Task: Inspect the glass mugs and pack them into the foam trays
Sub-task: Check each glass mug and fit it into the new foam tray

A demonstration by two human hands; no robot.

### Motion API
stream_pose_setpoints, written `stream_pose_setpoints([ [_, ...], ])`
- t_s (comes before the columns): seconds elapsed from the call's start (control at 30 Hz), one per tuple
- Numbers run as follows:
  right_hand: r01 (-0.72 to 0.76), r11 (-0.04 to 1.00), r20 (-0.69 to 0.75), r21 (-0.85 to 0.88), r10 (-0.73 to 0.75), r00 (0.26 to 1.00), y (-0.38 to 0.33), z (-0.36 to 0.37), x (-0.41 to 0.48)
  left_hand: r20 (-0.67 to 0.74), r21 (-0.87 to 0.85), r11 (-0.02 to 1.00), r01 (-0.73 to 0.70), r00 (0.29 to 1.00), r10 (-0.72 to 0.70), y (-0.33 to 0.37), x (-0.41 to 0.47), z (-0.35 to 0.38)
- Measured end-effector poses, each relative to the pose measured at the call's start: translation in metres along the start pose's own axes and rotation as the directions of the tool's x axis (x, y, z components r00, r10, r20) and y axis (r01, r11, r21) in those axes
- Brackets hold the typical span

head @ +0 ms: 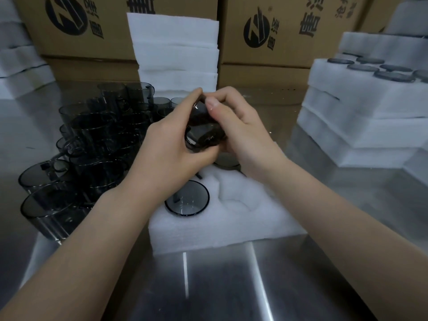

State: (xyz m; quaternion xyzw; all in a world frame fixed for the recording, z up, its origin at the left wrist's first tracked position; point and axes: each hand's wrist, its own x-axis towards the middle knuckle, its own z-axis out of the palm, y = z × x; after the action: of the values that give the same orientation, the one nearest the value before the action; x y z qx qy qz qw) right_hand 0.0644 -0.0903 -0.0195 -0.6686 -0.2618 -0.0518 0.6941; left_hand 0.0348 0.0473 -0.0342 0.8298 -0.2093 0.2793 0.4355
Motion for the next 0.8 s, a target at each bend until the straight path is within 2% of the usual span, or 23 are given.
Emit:
stream_pose_setpoints([
  [0.13,-0.127,0.959,0.003,0.254,0.131,0.991,-0.004,-0.007,0.006,0.029,0.109,0.985,-0.132,0.991,0.130,-0.002,-0.001,0.002],
  [0.27,-0.227,0.897,0.077,0.381,0.214,0.974,-0.007,-0.013,0.008,0.057,0.104,0.975,-0.197,0.980,0.192,-0.001,0.000,0.001],
  [0.33,-0.311,0.858,0.159,0.409,0.269,0.950,-0.008,-0.015,0.008,0.077,0.118,0.962,-0.247,0.968,0.239,0.000,0.000,0.000],
  [0.47,-0.444,0.857,0.311,0.261,0.361,0.879,-0.007,-0.019,0.008,0.048,0.192,0.956,-0.224,0.975,0.219,-0.001,0.001,-0.002],
  [0.67,-0.363,0.914,0.156,0.180,0.338,0.928,-0.006,-0.014,0.008,0.018,0.125,0.989,-0.080,0.997,0.078,0.003,-0.001,-0.005],
  [0.8,-0.259,0.954,0.075,0.151,0.250,0.965,-0.003,-0.016,0.005,0.034,0.096,0.995,-0.009,0.999,0.006,0.009,0.000,-0.006],
])
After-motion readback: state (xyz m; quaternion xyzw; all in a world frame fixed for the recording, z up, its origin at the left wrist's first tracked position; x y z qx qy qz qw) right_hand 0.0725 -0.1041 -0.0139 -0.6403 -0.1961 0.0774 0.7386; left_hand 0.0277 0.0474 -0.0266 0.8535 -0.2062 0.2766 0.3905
